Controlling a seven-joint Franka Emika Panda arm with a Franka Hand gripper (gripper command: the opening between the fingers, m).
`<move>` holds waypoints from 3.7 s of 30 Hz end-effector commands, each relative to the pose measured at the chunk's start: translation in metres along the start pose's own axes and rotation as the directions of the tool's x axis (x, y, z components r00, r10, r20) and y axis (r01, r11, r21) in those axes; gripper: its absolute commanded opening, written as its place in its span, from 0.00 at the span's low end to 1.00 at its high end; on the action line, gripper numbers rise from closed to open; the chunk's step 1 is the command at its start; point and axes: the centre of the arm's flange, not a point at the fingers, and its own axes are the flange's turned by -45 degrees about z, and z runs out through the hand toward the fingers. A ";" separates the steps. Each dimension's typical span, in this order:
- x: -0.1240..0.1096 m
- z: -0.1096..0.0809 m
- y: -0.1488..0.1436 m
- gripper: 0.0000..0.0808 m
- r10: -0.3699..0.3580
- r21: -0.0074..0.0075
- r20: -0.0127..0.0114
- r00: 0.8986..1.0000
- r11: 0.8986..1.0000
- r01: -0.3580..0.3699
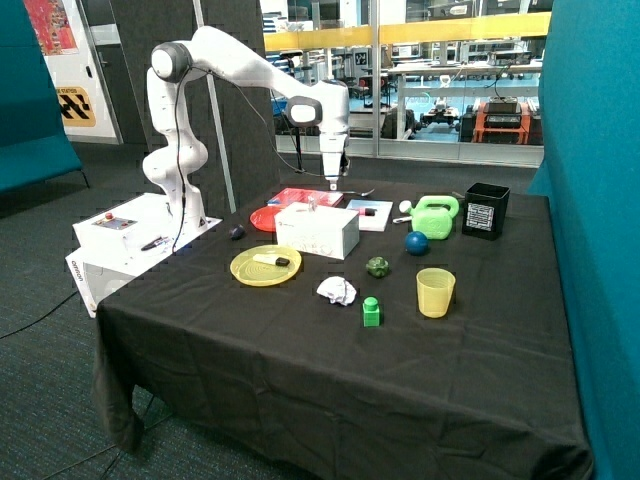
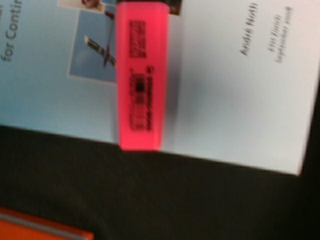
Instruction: Put a highlighter on each book
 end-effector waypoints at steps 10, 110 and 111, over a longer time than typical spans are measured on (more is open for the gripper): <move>-0.058 -0.023 0.047 0.69 0.032 0.001 0.000 0.999 0.999 -0.032; -0.180 0.109 0.250 0.55 0.265 0.001 0.000 0.964 0.964 -0.265; -0.180 0.110 0.250 0.55 0.265 0.001 0.000 0.964 0.964 -0.265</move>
